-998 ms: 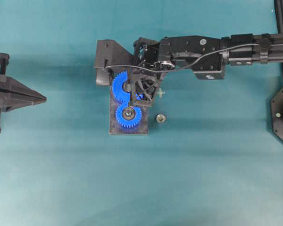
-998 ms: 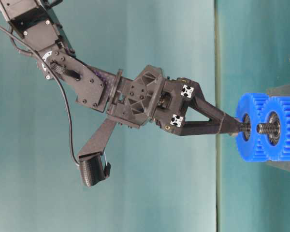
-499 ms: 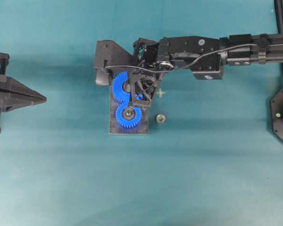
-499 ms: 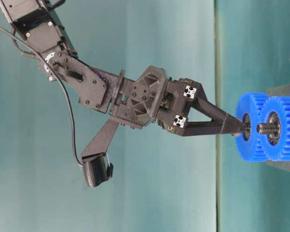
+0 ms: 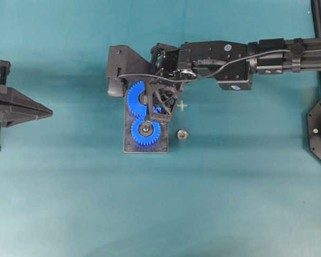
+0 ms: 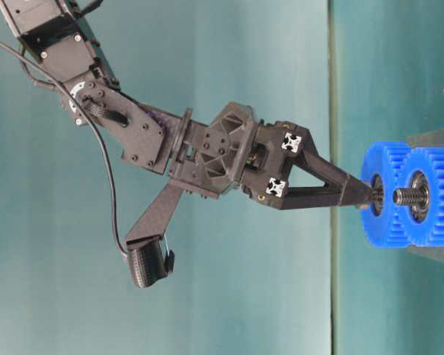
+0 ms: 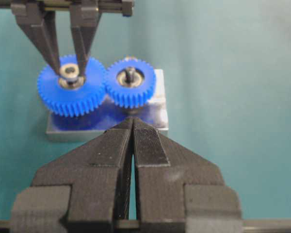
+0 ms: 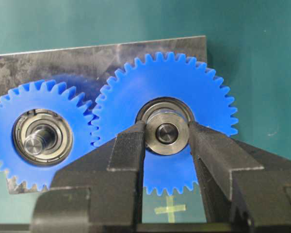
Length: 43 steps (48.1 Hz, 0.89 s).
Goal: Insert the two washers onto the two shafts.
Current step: 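Open the right gripper and move it over the lower washer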
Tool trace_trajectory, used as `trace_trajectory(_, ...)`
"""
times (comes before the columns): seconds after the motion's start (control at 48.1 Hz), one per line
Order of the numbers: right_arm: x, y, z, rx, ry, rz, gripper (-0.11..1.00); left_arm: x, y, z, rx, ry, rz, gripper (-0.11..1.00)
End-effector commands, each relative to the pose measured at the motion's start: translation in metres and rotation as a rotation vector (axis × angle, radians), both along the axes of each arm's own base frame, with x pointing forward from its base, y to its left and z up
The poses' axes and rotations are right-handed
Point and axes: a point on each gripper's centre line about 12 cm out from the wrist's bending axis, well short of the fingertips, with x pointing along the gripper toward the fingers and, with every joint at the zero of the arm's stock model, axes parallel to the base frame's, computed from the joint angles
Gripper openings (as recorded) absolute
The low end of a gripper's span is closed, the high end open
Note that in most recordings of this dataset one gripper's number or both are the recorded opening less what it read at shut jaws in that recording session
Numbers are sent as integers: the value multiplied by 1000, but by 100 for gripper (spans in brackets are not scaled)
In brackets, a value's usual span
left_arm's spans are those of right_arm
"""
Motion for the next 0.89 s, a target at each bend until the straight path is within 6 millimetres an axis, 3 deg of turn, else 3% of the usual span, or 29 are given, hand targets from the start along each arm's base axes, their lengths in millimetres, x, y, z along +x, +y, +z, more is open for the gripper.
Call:
trace_trajectory(0.0,5,-4,18,-5,-49,-14,47,3,0,7,1,-18,1,1)
trace_trajectory(0.146,5,-4,18,-6,-49,-14,68,3,0,7,1,-20,1,1)
trace_trajectory(0.437,-5,3,29,-1,-25,-2,68,3,0,7,0,-20,2,1)
trace_trajectory(0.749,-49,36,50,4,1,62,68,3,0,6,-2,-17,2,1)
trace_trajectory(0.873,-64,47,42,17,10,61,68,2,0,6,0,-15,2,1)
